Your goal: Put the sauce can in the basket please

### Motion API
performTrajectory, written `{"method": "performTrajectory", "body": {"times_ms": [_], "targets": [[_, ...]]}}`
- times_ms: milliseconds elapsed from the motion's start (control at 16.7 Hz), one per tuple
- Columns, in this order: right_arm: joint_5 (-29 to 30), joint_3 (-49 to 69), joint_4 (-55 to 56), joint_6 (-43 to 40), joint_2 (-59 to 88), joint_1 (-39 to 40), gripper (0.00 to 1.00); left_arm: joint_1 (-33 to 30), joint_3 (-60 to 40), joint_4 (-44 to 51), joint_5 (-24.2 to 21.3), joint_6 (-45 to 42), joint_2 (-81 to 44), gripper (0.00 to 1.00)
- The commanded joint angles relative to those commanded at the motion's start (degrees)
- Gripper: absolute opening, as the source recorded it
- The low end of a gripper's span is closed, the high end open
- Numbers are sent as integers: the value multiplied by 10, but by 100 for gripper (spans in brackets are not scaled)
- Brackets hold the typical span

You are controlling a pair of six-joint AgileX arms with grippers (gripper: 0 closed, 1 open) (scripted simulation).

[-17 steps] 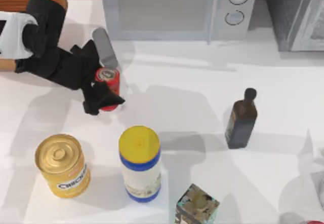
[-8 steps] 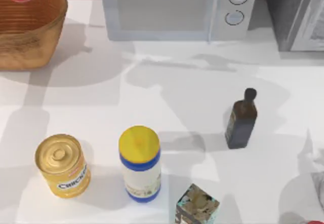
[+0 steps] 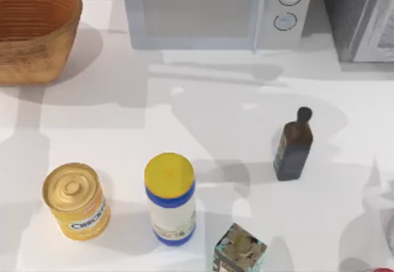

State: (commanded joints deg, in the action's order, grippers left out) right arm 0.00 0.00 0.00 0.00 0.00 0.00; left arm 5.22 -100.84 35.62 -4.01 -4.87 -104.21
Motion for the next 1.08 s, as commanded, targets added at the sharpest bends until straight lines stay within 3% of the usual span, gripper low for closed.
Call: {"method": "performTrajectory", "body": {"times_ms": [1080], "targets": [[0,0,0,0,0,0,100,-4,9,-91,2,2,-81,0]]}}
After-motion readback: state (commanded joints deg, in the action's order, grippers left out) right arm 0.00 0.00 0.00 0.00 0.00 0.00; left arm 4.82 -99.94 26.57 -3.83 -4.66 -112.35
